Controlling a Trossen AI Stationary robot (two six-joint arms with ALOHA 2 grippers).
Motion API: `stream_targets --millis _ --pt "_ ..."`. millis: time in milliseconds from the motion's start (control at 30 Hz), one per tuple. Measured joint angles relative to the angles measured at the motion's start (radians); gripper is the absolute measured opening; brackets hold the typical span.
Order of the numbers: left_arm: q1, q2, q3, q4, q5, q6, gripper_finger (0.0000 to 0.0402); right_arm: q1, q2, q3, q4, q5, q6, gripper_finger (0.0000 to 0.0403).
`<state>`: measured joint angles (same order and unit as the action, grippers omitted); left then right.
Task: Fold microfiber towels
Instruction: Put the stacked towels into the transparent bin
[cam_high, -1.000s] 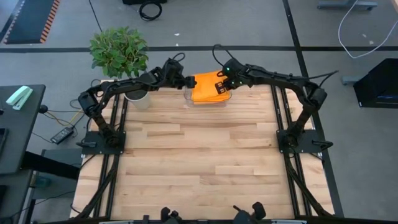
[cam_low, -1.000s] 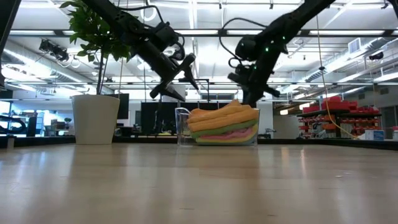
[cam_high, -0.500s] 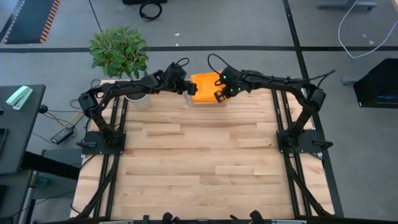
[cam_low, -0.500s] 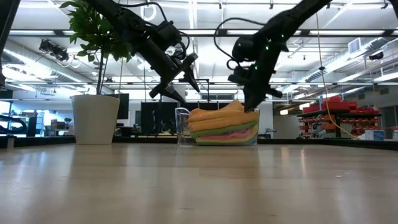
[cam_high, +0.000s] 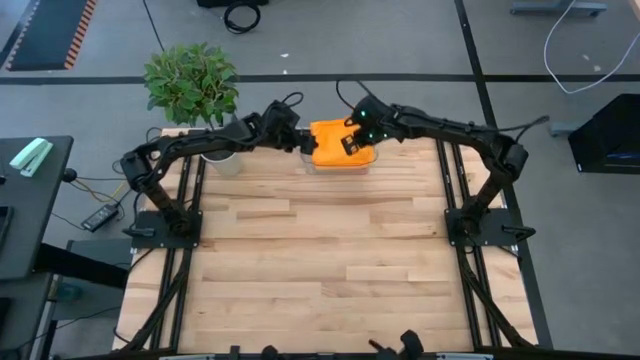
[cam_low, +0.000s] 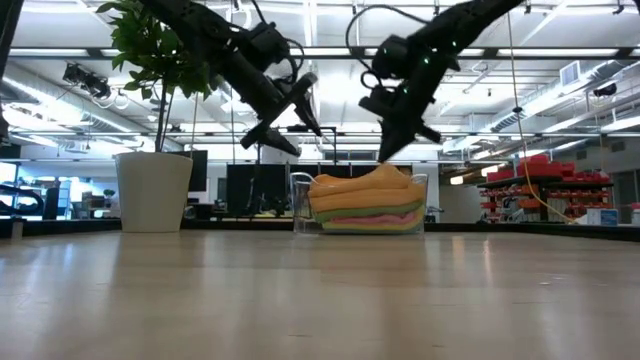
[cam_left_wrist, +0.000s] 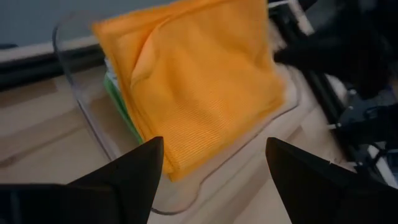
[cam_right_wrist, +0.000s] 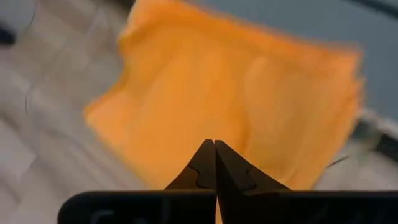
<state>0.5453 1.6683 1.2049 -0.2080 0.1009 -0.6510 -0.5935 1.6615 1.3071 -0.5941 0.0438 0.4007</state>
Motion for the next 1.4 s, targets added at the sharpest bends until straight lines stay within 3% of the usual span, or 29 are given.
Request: stream_targets --millis 133,433,700,867,1000,1200,1400 --pt "0.000 -0.052 0.000 -0.008 0.000 0.017 0.0288 -0.034 0.009 0.064 -0.008 0.057 -0.010 0.0000" --pt "-0.034 -0.130 -0.001 -0.090 0.001 0.075 0.0288 -0.121 0.098 0.031 0.036 0.073 -0.043 0.0000" --pt "-0.056 -0.205 0.000 -0.110 -0.031 0.121 0.0288 -0.122 0.151 0.034 -0.006 0.060 -0.061 0.0000" --pt "-0.056 -0.292 0.000 -0.109 -0.047 0.165 0.0288 -0.114 0.030 0.034 -0.050 0.091 -0.060 0.0000" --pt "-0.068 -0.361 0.000 -0.125 -0.049 0.192 0.0288 -0.083 -0.053 0.035 -0.146 0.031 -0.036 0.0000" --pt "-0.101 -0.410 0.000 -0.144 -0.096 0.219 0.0288 0.039 -0.020 0.012 -0.182 0.013 -0.004 0.0000" --pt "-0.119 -0.410 0.000 -0.165 -0.109 0.217 0.0288 0.070 0.038 0.012 -0.166 0.121 0.025 0.0000"
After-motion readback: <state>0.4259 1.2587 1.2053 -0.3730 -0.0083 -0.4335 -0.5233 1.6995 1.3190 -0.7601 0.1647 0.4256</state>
